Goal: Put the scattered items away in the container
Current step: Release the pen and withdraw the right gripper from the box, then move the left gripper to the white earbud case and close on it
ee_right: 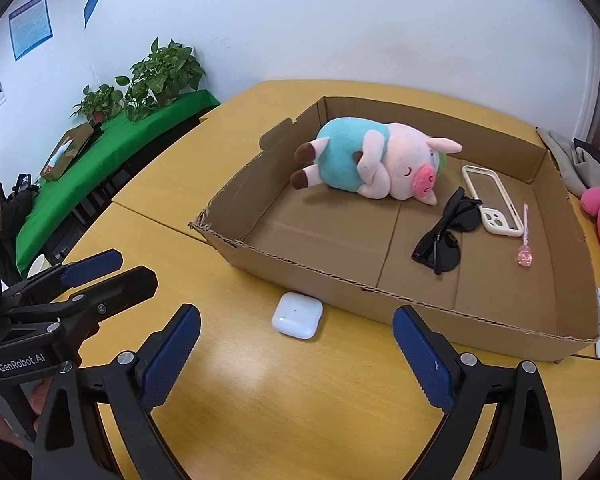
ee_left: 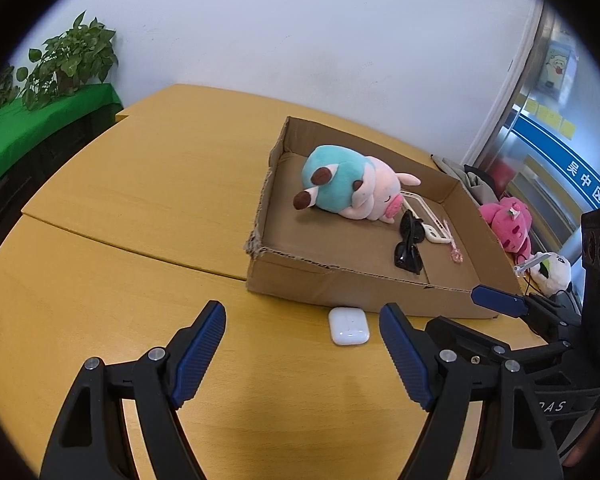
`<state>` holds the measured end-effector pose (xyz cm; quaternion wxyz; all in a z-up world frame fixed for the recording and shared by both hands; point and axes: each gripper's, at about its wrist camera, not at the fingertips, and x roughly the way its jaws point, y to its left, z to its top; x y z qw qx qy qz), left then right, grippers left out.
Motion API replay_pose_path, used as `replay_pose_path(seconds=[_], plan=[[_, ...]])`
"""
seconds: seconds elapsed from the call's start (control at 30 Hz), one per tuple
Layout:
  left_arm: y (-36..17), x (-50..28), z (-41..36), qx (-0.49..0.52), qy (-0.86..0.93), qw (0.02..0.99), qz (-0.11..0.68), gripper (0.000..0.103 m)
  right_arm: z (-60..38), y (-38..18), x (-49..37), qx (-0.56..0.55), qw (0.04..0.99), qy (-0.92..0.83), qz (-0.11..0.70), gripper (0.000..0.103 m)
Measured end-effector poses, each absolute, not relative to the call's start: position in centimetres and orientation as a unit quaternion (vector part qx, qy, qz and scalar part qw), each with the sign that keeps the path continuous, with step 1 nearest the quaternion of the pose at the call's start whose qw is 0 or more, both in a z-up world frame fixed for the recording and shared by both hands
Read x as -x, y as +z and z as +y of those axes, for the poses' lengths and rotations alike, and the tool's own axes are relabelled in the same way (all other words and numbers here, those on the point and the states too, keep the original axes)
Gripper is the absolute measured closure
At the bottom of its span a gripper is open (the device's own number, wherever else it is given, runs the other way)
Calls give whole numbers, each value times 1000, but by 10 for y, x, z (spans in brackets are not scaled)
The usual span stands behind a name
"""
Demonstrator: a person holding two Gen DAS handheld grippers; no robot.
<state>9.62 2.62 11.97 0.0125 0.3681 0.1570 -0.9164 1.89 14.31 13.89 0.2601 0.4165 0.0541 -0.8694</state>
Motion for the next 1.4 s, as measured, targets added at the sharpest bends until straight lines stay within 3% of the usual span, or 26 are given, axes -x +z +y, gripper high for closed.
replay_pose_path(seconds=[0.67, 1.4], plan=[[74, -92, 1, -420, -895, 28, 147, 24, 129, 93, -22, -455, 231, -857, 65, 4], [25, -31, 43, -485, -864, -51, 122, 24, 172, 55, 5, -480, 166, -860, 47, 7]])
